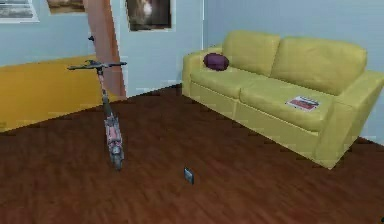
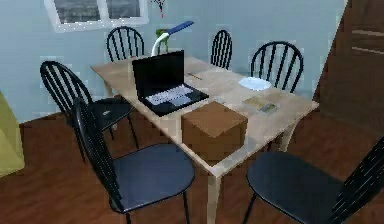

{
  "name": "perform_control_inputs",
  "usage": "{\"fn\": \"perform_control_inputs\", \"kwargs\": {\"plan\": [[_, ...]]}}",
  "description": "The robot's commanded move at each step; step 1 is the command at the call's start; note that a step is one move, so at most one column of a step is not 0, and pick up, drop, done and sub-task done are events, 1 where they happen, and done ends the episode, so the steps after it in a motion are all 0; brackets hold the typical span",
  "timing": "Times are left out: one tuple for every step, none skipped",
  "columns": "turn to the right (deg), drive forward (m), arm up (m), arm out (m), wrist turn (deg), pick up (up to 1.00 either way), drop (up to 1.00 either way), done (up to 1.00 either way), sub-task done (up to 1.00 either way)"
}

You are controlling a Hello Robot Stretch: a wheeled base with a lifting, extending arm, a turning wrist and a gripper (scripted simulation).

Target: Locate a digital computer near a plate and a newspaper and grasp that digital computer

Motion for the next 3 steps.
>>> {"fn": "perform_control_inputs", "kwargs": {"plan": [[39.0,0.0,0.0,0.0,0.0,0.0,0.0,0.0,0.0],[0.0,0.6,0.0,0.0,0.0,0.0,0.0,0.0,0.0],[18.0,0.0,0.0,0.0,0.0,0.0,0.0,0.0,0.0]]}}
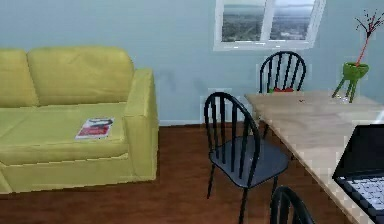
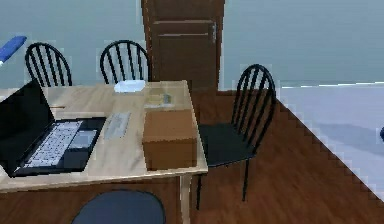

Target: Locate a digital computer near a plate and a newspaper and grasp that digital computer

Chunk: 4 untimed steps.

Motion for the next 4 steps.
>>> {"fn": "perform_control_inputs", "kwargs": {"plan": [[0.0,0.45,0.0,0.0,0.0,0.0,0.0,0.0,0.0],[6.0,0.0,0.0,0.0,0.0,0.0,0.0,0.0,0.0],[0.0,0.25,0.0,0.0,0.0,0.0,0.0,0.0,0.0],[0.0,0.0,0.5,0.0,0.0,0.0,0.0,0.0,0.0]]}}
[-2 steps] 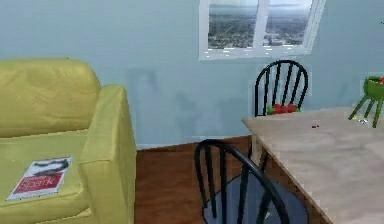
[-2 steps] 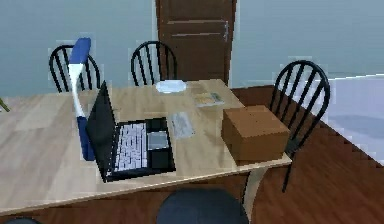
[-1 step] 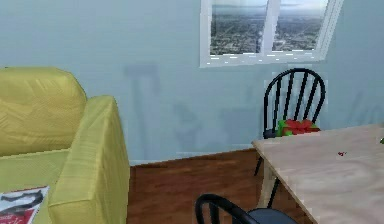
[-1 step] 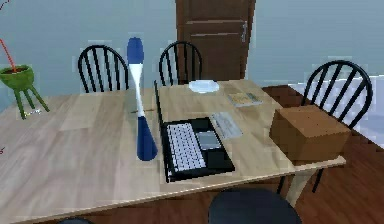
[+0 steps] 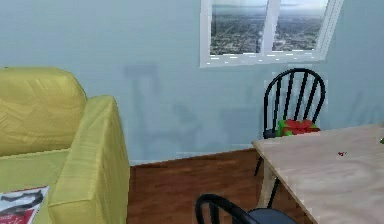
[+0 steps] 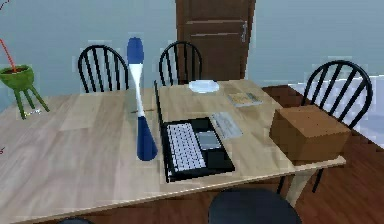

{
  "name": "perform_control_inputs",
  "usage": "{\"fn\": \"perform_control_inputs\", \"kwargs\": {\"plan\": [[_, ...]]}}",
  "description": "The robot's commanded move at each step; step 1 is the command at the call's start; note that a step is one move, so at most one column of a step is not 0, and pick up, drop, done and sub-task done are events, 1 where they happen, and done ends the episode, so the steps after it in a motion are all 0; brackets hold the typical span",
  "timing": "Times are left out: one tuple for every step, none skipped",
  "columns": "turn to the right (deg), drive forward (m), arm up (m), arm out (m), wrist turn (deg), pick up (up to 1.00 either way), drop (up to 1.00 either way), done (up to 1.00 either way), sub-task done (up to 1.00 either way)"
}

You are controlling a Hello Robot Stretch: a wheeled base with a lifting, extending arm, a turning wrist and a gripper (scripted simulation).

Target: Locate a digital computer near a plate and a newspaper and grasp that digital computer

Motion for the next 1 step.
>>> {"fn": "perform_control_inputs", "kwargs": {"plan": [[0.0,0.0,0.36,0.0,0.0,0.0,0.0,0.0,0.0]]}}
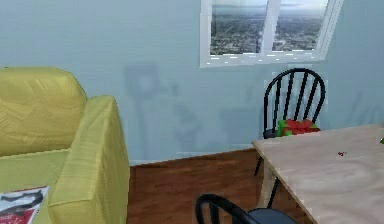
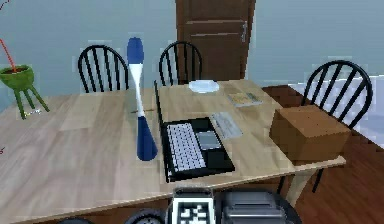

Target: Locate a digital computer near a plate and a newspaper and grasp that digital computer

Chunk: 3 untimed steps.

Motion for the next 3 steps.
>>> {"fn": "perform_control_inputs", "kwargs": {"plan": [[0.0,0.0,0.0,0.26,0.0,0.0,0.0,0.0,0.0],[0.0,0.0,0.0,0.0,45.0,0.0,0.0,0.0,0.0],[0.0,0.0,0.0,0.0,45.0,0.0,0.0,0.0,0.0]]}}
